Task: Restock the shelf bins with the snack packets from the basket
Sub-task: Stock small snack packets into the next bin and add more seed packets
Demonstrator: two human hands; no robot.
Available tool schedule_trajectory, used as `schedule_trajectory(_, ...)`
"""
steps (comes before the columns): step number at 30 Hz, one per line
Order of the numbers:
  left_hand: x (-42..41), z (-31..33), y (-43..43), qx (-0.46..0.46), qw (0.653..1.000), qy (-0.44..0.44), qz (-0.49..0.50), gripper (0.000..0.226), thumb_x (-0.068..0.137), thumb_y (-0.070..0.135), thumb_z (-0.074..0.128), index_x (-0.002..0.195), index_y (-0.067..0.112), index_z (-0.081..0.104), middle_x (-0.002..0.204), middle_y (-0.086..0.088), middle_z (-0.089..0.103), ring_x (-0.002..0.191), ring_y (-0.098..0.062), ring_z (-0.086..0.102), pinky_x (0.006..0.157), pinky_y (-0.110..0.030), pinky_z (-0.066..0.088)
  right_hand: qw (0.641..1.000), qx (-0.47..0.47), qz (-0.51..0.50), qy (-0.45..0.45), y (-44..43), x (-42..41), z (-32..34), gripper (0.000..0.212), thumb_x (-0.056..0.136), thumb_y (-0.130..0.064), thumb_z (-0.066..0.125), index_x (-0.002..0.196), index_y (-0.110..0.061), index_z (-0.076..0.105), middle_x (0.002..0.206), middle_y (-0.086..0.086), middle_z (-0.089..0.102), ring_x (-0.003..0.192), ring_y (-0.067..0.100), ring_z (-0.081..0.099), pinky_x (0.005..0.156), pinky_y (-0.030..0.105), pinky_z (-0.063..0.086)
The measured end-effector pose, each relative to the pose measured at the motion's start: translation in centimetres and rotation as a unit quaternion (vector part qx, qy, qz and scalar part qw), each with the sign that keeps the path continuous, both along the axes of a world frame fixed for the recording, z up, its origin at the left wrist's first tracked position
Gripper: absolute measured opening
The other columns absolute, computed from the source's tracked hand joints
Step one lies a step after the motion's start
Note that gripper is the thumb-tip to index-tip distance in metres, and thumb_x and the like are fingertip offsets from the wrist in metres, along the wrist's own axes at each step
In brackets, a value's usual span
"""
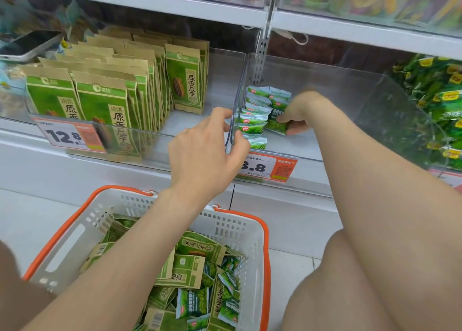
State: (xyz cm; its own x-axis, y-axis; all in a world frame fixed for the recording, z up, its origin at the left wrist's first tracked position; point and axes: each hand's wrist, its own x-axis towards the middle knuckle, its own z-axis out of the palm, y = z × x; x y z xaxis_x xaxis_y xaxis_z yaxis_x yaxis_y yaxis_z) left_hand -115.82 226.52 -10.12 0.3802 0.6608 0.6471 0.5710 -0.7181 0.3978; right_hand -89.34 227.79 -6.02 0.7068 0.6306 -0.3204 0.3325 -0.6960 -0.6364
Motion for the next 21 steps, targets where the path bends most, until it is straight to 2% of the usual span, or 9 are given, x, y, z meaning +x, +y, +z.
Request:
schedule_trajectory(3,0.1,-0.1,-0.1,0.002,1.000,-0.005,0.000,0.035,0.094,0.042,0.057,0.122,0.024,0.064,0.100,0.010,0.077,0.068,-0.030,0.067,0.061,-0.032,0.025,0.998,-0.020,-0.008,-0.051,0.0,-0.2,0.3,0.048,0.085,-0.023,0.087,0.116,-0.002,0.056,0.093,0.006,0.069,0.084,0.026,0.077,0.087,0.041,0.063)
schedule_trajectory(5,0.1,0.0,-0.2,0.002,1.000,-0.010,0.001,0.033,0.093,0.040,0.060,0.121,0.023,0.065,0.098,0.009,0.077,0.067,-0.030,0.066,0.062,-0.031,0.025,0.999,0.004,-0.014,-0.049,-0.1,-0.2,0.2,0.054,0.082,-0.025,0.089,0.117,0.000,0.057,0.095,0.007,0.070,0.084,0.026,0.078,0.088,0.042,0.063)
schedule_trajectory(7,0.1,0.0,-0.3,0.004,1.000,-0.011,0.003,0.032,0.093,0.039,0.060,0.121,0.023,0.065,0.098,0.008,0.077,0.067,-0.031,0.066,0.062,-0.031,0.025,1.000,0.004,-0.013,-0.005,-0.3,-0.1,-0.1,0.052,0.080,-0.020,0.090,0.120,0.000,0.063,0.107,0.010,0.074,0.085,0.025,0.078,0.086,0.041,0.064)
schedule_trajectory(9,0.1,0.0,-0.3,0.004,1.000,-0.011,0.001,0.033,0.093,0.040,0.059,0.121,0.022,0.064,0.099,0.008,0.077,0.068,-0.032,0.066,0.062,-0.032,0.026,1.000,0.013,-0.016,0.021,-0.7,-0.2,-0.3,0.052,0.076,-0.019,0.093,0.118,-0.002,0.067,0.107,0.011,0.076,0.084,0.022,0.078,0.084,0.039,0.064)
schedule_trajectory(14,0.1,-0.2,-0.2,0.014,1.000,-0.015,-0.005,0.034,0.094,0.040,0.058,0.122,0.022,0.064,0.100,0.009,0.077,0.067,-0.032,0.066,0.063,-0.032,0.026,0.999,0.026,-0.037,-0.024,-0.7,-0.3,-0.4,0.050,0.070,-0.025,0.097,0.097,-0.007,0.059,0.093,0.007,0.075,0.081,0.023,0.078,0.082,0.040,0.065)
schedule_trajectory(16,0.1,-0.3,-0.1,0.023,1.000,-0.017,-0.006,0.033,0.094,0.039,0.059,0.121,0.021,0.064,0.098,0.008,0.077,0.064,-0.032,0.066,0.062,-0.031,0.026,0.998,0.028,-0.036,-0.031,-0.7,-0.3,-0.4,0.053,0.070,-0.025,0.097,0.104,-0.007,0.060,0.095,0.007,0.076,0.081,0.023,0.079,0.083,0.040,0.064)
schedule_trajectory(19,0.1,-0.5,0.0,0.033,0.999,-0.015,-0.005,0.033,0.095,0.038,0.058,0.121,0.020,0.065,0.098,0.008,0.077,0.065,-0.032,0.066,0.063,-0.031,0.026,0.997,0.054,-0.026,0.045,-0.8,0.0,-0.7,0.046,0.081,-0.011,0.089,0.119,-0.002,0.064,0.111,0.011,0.075,0.093,0.023,0.077,0.086,0.037,0.063)
schedule_trajectory(21,0.0,-0.6,0.0,0.029,0.999,-0.013,-0.007,0.033,0.097,0.039,0.057,0.123,0.021,0.064,0.099,0.008,0.076,0.068,-0.033,0.066,0.064,-0.032,0.027,0.997,0.049,-0.014,0.066,-1.5,-0.1,-0.4,0.027,0.090,-0.003,0.078,0.114,0.000,0.063,0.125,0.014,0.068,0.107,0.026,0.072,0.092,0.037,0.061)
